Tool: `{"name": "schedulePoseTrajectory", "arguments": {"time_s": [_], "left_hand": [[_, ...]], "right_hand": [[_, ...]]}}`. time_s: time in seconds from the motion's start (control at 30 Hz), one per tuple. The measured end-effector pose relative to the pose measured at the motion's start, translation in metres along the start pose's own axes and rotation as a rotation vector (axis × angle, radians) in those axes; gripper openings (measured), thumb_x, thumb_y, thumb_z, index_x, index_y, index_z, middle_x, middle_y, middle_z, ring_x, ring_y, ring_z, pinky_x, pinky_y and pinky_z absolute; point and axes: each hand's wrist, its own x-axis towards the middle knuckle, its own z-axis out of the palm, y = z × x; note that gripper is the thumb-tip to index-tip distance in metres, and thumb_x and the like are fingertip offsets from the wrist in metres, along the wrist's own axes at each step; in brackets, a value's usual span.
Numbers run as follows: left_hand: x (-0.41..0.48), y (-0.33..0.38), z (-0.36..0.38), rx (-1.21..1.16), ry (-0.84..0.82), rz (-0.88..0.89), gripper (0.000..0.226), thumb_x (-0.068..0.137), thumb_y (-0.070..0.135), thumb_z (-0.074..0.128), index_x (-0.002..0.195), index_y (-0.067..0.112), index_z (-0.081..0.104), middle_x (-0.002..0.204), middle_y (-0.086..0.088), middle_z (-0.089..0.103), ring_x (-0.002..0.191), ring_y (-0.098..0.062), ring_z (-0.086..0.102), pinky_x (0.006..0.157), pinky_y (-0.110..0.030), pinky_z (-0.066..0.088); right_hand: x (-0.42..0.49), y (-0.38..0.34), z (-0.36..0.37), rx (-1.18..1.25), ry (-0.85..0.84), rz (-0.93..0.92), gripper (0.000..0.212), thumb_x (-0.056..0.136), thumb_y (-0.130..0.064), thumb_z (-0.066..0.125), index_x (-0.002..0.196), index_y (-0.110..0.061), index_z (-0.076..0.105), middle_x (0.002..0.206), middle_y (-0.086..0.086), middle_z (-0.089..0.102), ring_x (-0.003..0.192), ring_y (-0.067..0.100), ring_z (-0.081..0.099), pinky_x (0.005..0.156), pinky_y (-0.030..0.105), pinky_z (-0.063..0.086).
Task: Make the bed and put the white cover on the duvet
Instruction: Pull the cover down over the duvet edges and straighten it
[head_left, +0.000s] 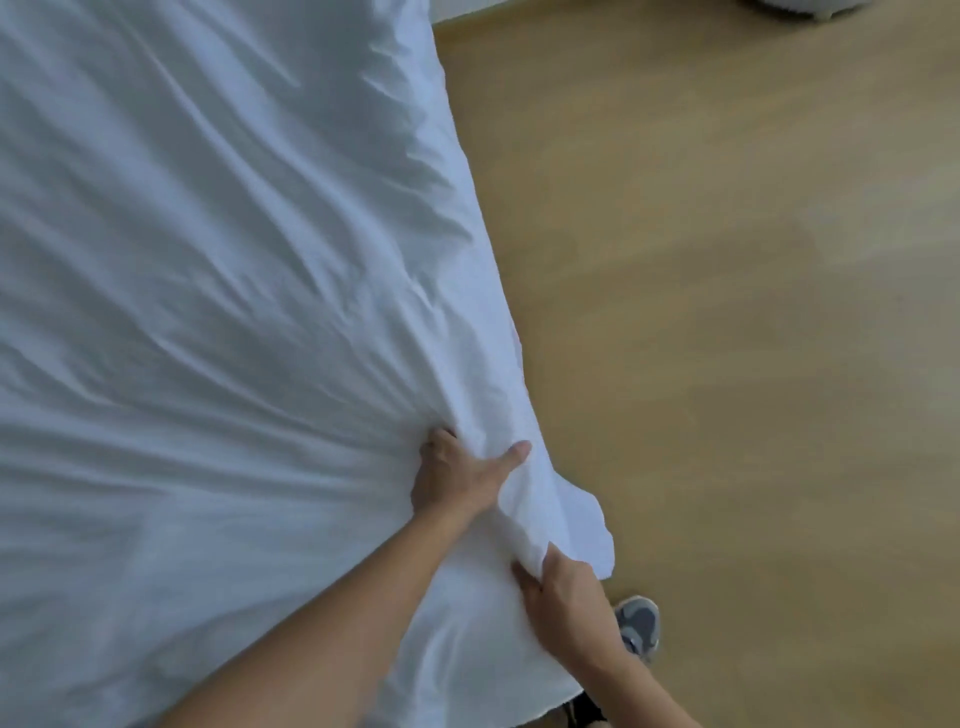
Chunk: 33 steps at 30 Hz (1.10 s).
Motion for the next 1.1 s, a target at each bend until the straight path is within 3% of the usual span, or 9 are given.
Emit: {"name": "schedulePoseTrajectory", "arguments": {"time_s": [0.13, 0.27, 0.37, 0.47, 0.57, 0.67, 0.8, 1.0, 1.1], "left_hand": [[-0.002, 0.024, -0.001, 0.111, 0.022, -0.034, 0.046, 0.085, 0.025, 0.064, 0.125, 0.01, 0.05, 0.128, -0.014, 0.062, 0.12, -0.036, 0.06, 0.095, -0.035, 0.049], [-0.008, 0.033, -0.002, 0.239, -0.056, -0.017, 0.038, 0.089, 0.019, 0.057, 0.125, 0.008, 0.062, 0.128, -0.014, 0.065, 0.119, -0.034, 0.062, 0.093, -0.035, 0.051], [-0.019, 0.029, 0.005, 0.257, -0.261, 0.123, 0.037, 0.09, 0.019, 0.055, 0.125, 0.01, 0.064, 0.124, -0.011, 0.068, 0.116, -0.03, 0.064, 0.09, -0.032, 0.052], [-0.011, 0.042, -0.005, 0.341, -0.423, 0.174, 0.008, 0.085, 0.021, 0.055, 0.083, 0.015, 0.06, 0.086, 0.0, 0.063, 0.093, -0.026, 0.064, 0.076, -0.03, 0.046], [0.027, 0.07, -0.06, 0.226, -0.076, 0.245, 0.03, 0.083, 0.046, 0.059, 0.071, 0.021, 0.05, 0.077, 0.005, 0.056, 0.086, -0.027, 0.062, 0.071, -0.032, 0.043], [0.108, 0.074, -0.131, 0.053, 0.641, 0.097, 0.065, 0.072, 0.077, 0.056, 0.117, 0.03, 0.06, 0.136, -0.007, 0.051, 0.129, -0.034, 0.047, 0.102, -0.052, 0.038], [0.194, 0.049, -0.129, -0.024, 0.17, -0.259, 0.122, 0.058, 0.1, 0.049, 0.156, 0.05, -0.003, 0.163, 0.008, -0.032, 0.153, -0.037, -0.019, 0.107, -0.083, 0.007], [0.219, 0.067, -0.119, -0.115, 0.221, -0.31, 0.113, 0.071, 0.089, 0.053, 0.151, 0.054, -0.018, 0.165, 0.007, -0.03, 0.155, -0.034, -0.013, 0.11, -0.079, 0.01], [0.222, 0.078, -0.105, -0.03, 0.255, -0.363, 0.107, 0.078, 0.082, 0.049, 0.156, 0.046, -0.014, 0.162, 0.001, -0.036, 0.153, -0.038, -0.018, 0.107, -0.082, 0.006]], "right_hand": [[0.001, -0.014, -0.027, -0.037, -0.276, -0.103, 0.031, 0.1, -0.043, 0.05, 0.081, -0.022, 0.038, 0.085, 0.0, 0.056, 0.08, 0.022, 0.053, 0.071, 0.033, 0.043], [0.047, -0.034, -0.086, 0.081, -0.644, -0.084, 0.041, 0.078, -0.047, 0.074, 0.092, -0.015, 0.051, 0.09, -0.002, 0.06, 0.081, 0.016, 0.055, 0.072, 0.029, 0.044], [0.109, -0.072, -0.124, 0.435, -0.483, 0.085, 0.061, 0.069, -0.037, 0.08, 0.12, -0.014, 0.055, 0.106, 0.004, 0.062, 0.09, 0.016, 0.059, 0.083, 0.033, 0.046], [0.18, -0.138, -0.136, 0.461, -0.272, -0.018, 0.094, 0.071, -0.053, 0.081, 0.148, -0.021, 0.037, 0.127, 0.003, 0.054, 0.11, 0.019, 0.057, 0.094, 0.035, 0.048], [0.231, -0.203, -0.123, 0.402, -0.277, 0.034, 0.114, 0.063, -0.063, 0.086, 0.151, -0.015, 0.031, 0.132, 0.0, 0.05, 0.12, 0.024, 0.054, 0.1, 0.041, 0.048], [0.276, -0.239, -0.117, 0.51, -0.041, 0.213, 0.117, 0.051, -0.064, 0.09, 0.144, -0.015, 0.037, 0.132, 0.005, 0.055, 0.116, 0.031, 0.059, 0.097, 0.042, 0.051], [0.343, -0.266, -0.124, 0.627, -0.026, 0.206, 0.071, 0.06, -0.049, 0.093, 0.113, -0.016, 0.06, 0.108, 0.001, 0.067, 0.087, 0.021, 0.066, 0.085, 0.035, 0.054], [0.366, -0.264, -0.19, 0.352, 0.309, -0.193, 0.036, 0.082, -0.047, 0.073, 0.077, -0.013, 0.064, 0.075, 0.004, 0.067, 0.074, 0.019, 0.062, 0.067, 0.037, 0.049], [0.387, -0.25, -0.204, 0.02, 0.046, 0.002, 0.037, 0.09, -0.051, 0.065, 0.103, -0.017, 0.071, 0.113, 0.014, 0.071, 0.101, 0.028, 0.065, 0.09, 0.046, 0.053]]}}
